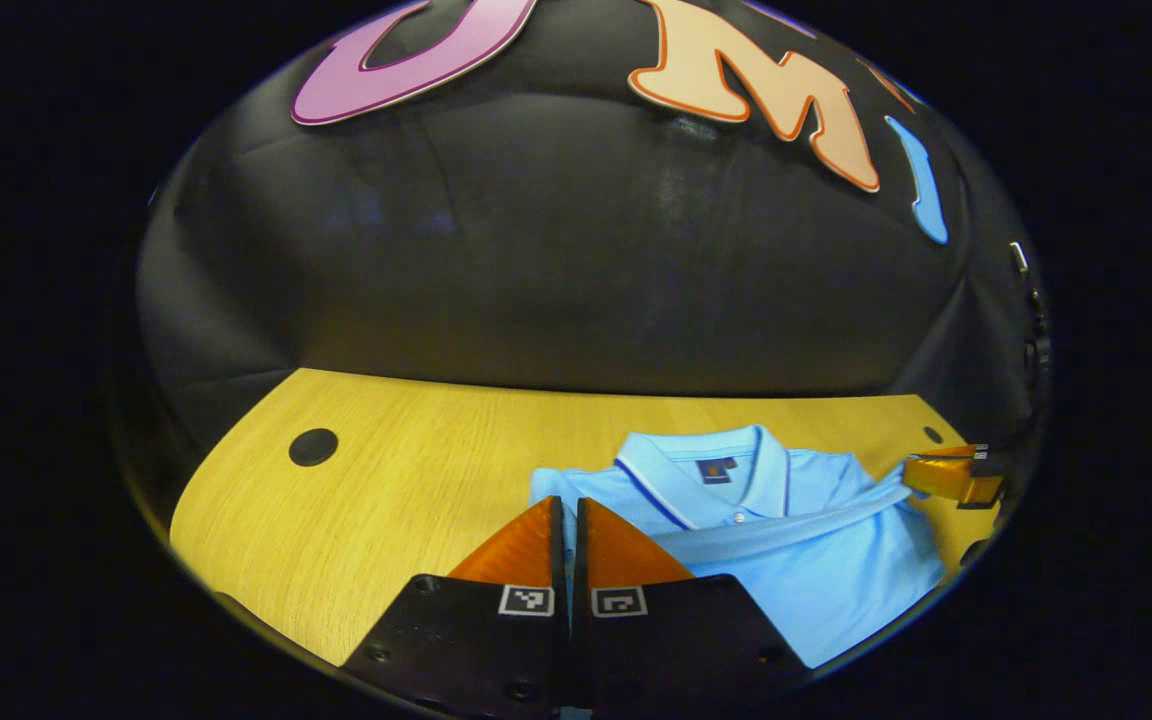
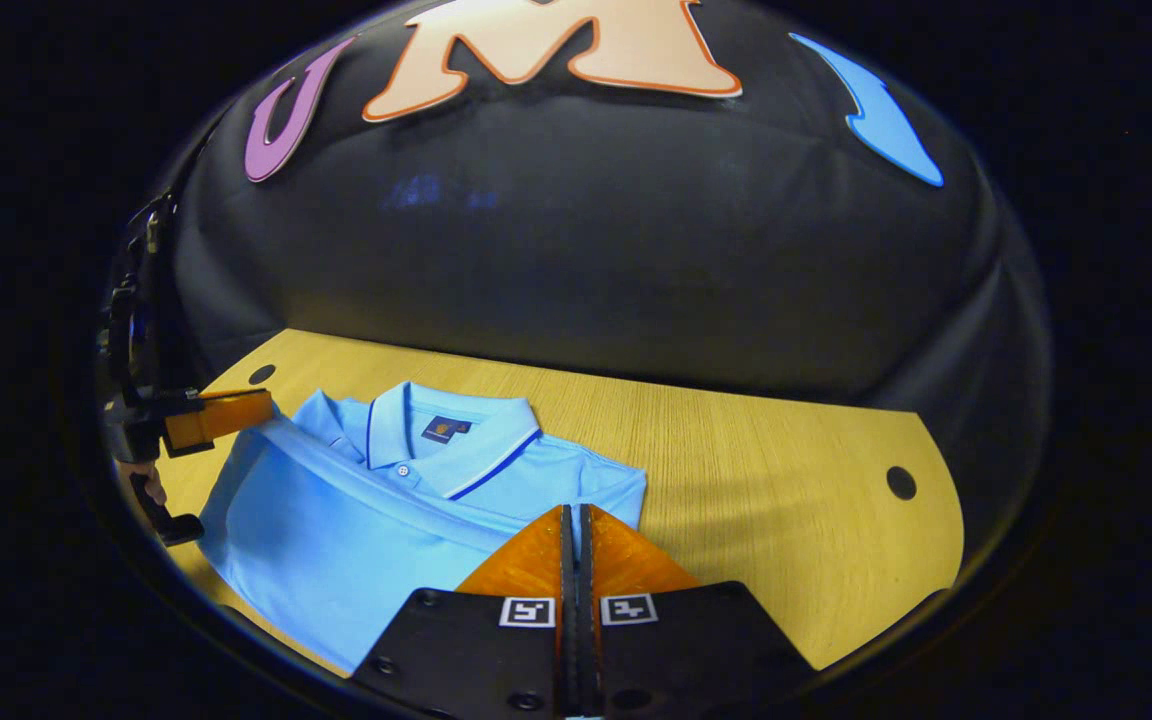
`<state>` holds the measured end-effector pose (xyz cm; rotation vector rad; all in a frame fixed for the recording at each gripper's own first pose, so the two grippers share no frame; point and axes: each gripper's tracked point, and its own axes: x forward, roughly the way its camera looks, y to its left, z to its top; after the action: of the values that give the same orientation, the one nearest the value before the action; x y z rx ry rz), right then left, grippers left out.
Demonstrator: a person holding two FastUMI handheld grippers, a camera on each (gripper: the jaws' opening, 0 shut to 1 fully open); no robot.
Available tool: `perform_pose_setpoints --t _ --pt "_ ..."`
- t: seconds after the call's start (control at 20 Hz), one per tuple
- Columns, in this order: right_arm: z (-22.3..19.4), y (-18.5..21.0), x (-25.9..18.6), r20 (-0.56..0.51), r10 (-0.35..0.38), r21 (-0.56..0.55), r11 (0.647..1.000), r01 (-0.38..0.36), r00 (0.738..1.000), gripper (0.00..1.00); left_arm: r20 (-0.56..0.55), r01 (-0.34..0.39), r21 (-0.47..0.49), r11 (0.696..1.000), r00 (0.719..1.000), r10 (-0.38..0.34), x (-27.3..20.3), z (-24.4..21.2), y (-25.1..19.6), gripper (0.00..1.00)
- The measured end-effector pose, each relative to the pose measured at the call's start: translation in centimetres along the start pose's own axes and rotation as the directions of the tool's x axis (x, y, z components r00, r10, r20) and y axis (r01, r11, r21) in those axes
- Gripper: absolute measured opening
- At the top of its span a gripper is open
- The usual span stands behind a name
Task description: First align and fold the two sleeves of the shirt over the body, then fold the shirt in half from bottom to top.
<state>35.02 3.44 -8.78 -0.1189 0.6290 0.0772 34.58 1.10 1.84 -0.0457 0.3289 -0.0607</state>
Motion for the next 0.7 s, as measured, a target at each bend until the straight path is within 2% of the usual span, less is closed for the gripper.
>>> perform_pose_setpoints --t 0.15,0.2,0.25,0.3,0.4,0.45,0.5,0.55,0.7 --pt "-0.3 -0.3 0.2 -0.003 0.008 0.017 1.0 -0.008 1.0 0.03 -0.013 -0.033 0.012 0.999 0.999 0.033 0.6 -0.8 0.6 0.0" --pt "-0.3 -0.5 0.3 0.007 0.007 0.007 1.0 -0.007 1.0 0.06 -0.019 -0.04 0.009 0.999 0.999 0.04 0.5 -0.9 0.8 0.05" --pt "0.1 -0.4 -0.1 0.02 0.012 0.006 1.0 -0.012 1.0 0.2 -0.027 -0.035 0.005 0.999 0.999 0.035 0.2 -1.0 0.6 0.06" --pt "0.5 -0.4 -0.5 0.04 0.018 0.004 1.0 -0.018 0.999 0.28 -0.028 -0.035 -0.002 0.999 0.999 0.035 -0.1 -0.8 0.4 0.15" --pt "1.1 -0.5 -1.6 0.071 0.024 0.008 1.0 -0.025 0.997 0.59 -0.009 -0.057 -0.017 0.998 0.998 0.057 -1.3 0.2 0.6 0.55" --pt "1.4 -0.6 -2.2 0.084 0.026 0.01 1.0 -0.026 0.996 0.81 0.008 -0.065 -0.021 0.998 0.998 0.065 -2.2 1.0 0.6 0.76" --pt "1.5 -0.8 -2.6 0.098 0.024 0.012 1.0 -0.025 0.995 0.9 0.02 -0.068 -0.02 0.997 0.997 0.069 -3.1 1.7 0.4 0.96" --pt "1.8 -1.0 -3.7 0.111 0.02 0.014 1.0 -0.022 0.994 1.0 0.035 -0.067 -0.017 0.998 0.997 0.067 -3.9 2.3 0.2 0.93" --pt "2.6 -1.5 -6.2 0.169 0.016 0.028 0.999 -0.021 0.985 1.0 0.104 -0.063 -0.003 0.998 0.993 0.063 -7.2 4.4 -1.0 0.95"
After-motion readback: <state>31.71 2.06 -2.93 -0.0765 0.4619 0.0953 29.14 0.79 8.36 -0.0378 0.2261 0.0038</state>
